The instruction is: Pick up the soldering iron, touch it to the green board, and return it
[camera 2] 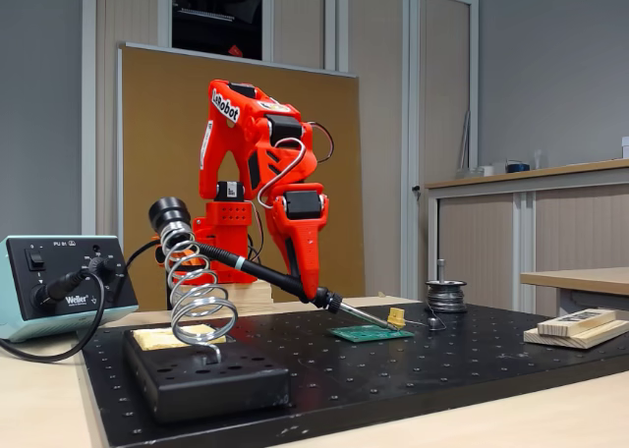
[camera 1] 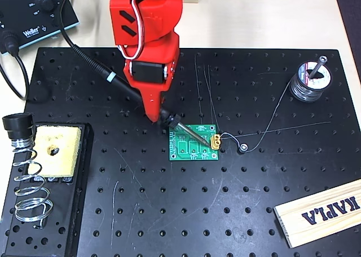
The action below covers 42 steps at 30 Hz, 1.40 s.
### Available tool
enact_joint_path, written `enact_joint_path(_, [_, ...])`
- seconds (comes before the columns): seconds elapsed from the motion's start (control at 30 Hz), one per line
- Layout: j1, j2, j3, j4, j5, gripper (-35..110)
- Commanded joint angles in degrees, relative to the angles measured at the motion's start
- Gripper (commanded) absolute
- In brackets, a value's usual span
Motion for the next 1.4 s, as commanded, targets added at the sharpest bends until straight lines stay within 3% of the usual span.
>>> enact_joint_path(0.0, [-1.32,3.52,1.14,0.00,0.88,0])
enact_joint_path(1.37, [-0.62,2.72,0.35,-0.26,0.53,0])
